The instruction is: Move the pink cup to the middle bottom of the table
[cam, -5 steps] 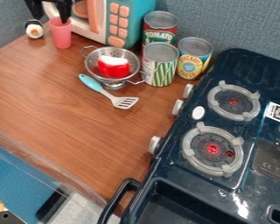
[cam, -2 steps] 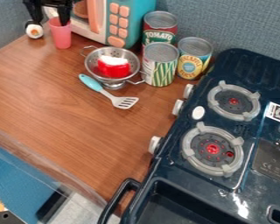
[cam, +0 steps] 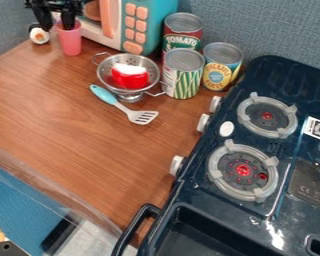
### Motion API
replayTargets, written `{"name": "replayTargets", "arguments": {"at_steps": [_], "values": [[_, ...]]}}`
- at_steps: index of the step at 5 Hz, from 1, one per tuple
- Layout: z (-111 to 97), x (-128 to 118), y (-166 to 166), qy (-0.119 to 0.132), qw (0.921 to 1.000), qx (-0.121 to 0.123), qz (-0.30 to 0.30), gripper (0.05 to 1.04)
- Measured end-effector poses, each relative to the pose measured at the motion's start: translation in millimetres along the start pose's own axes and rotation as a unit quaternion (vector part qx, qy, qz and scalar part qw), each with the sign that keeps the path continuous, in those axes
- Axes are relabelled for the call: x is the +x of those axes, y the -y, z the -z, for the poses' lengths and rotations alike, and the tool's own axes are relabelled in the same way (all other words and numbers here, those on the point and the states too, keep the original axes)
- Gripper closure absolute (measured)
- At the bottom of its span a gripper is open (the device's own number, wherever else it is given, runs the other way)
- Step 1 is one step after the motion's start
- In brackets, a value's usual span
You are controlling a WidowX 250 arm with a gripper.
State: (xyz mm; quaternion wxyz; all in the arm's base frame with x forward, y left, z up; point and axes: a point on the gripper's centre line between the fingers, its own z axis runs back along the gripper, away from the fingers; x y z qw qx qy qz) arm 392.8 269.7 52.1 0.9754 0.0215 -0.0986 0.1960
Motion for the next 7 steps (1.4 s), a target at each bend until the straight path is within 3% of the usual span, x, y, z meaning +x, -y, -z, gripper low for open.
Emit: {"name": "replayTargets", "arguments": {"at_steps": [1,2,4,5,6,7], "values": [[7.3,-5.2,3.9,-0.007,1.0000,-0.005,0.004,0.794],[9.0,-6.9,6.0,-0.008,0.9999,-0.008,0.006,0.964],[8.5,-8.5,9.7,-0.007,0.9998,-0.019,0.000,1.004],[-8.9,-9.2,8.9,0.005,0.9998,-0.013,-0.011,1.004],[-42.1,-19.3,13.6,0.026,0.9994,-0.013,-0.018,1.004],[-87.0,-44.0,18.4,0.047,0.9979,-0.030,-0.032,1.004]]}}
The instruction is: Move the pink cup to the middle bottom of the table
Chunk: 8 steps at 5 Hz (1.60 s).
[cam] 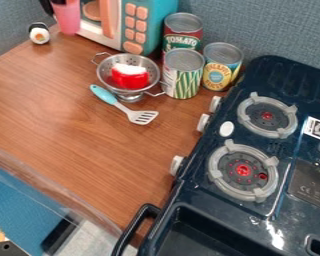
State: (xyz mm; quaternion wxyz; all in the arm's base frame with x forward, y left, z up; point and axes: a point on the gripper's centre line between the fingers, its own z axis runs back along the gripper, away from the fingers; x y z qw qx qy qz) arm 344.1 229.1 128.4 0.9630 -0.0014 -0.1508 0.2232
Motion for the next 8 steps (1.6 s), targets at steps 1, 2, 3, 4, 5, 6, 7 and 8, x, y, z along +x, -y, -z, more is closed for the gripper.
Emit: {"name": "replayTargets", "arguments": {"at_steps": [1,2,3,4,5,6,7,8], "values": [[-30.3,-37.8,9.2,0.000,0.9999,-0.016,0.003,1.004],[-37.7,-85.9,34.0,-0.013,0.9964,-0.039,0.074,1.004],[-38.7,-137.5,43.3,-0.003,0.9891,-0.037,0.142,1.004],[-14.2,-172.4,43.2,-0.033,0.9809,-0.041,0.187,1.004],[13.2,-186.4,36.3,-0.058,0.9746,-0.018,0.215,1.004],[34.9,-193.3,29.2,-0.089,0.9705,-0.012,0.224,1.004],[43.4,-194.5,25.2,-0.097,0.9699,-0.004,0.224,1.004],[43.8,-193.6,26.7,-0.098,0.9703,-0.010,0.221,0.978]]}}
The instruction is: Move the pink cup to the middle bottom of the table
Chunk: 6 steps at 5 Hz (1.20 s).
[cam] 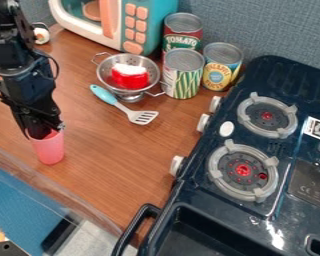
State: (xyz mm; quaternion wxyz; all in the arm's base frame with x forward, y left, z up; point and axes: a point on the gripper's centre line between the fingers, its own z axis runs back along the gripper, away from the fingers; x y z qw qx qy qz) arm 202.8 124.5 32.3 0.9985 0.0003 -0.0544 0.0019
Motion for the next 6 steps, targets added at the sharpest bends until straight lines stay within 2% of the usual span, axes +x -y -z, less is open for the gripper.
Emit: {"name": "replayTargets", "arguments": {"at_steps": [1,3,4,5,6], "values": [[0.4,-1.1,0.6,-0.006,1.0000,0.002,-0.007,0.799],[-6.3,5.2,3.0,-0.004,0.9998,-0.016,-0.007,0.209],[-10.2,4.7,5.7,-0.004,0.9997,-0.022,-0.010,0.075],[-25.2,5.2,6.6,0.010,0.9998,-0.017,-0.008,0.079],[-58.1,6.8,7.4,0.045,0.9988,-0.016,-0.014,0.083]]}}
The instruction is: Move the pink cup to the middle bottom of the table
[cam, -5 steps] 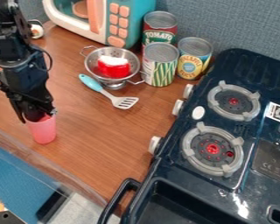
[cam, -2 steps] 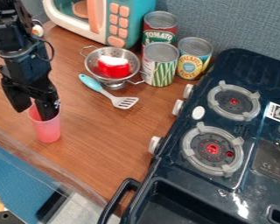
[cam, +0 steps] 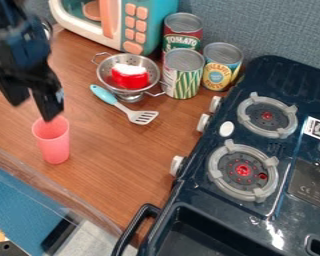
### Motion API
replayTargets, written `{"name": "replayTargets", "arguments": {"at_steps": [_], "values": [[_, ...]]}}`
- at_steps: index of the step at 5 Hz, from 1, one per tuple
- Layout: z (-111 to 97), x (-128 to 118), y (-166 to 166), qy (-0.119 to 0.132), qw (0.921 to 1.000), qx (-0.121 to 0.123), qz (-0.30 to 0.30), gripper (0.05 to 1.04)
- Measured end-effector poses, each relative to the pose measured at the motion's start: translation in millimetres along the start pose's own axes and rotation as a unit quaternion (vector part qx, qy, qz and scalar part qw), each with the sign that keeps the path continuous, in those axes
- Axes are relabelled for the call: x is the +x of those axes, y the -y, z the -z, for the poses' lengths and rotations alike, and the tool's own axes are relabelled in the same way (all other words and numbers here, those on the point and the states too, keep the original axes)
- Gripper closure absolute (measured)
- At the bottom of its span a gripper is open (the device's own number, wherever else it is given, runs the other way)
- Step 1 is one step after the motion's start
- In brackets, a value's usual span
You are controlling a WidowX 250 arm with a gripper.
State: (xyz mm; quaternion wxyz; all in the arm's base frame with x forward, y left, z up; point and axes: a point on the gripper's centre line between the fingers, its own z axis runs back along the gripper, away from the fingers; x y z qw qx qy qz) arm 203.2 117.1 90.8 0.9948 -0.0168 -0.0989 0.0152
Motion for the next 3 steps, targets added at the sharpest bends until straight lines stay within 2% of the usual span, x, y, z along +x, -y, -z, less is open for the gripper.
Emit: {"name": "replayTargets", "arguments": {"at_steps": [1,2,3], "values": [[-33.9,1.5,5.1,0.027,0.9994,-0.019,-0.006,0.083],[-48.1,4.9,4.7,0.046,0.9986,-0.026,-0.007,0.083],[-47.7,4.7,4.5,0.045,0.9987,-0.026,-0.005,0.083]]}}
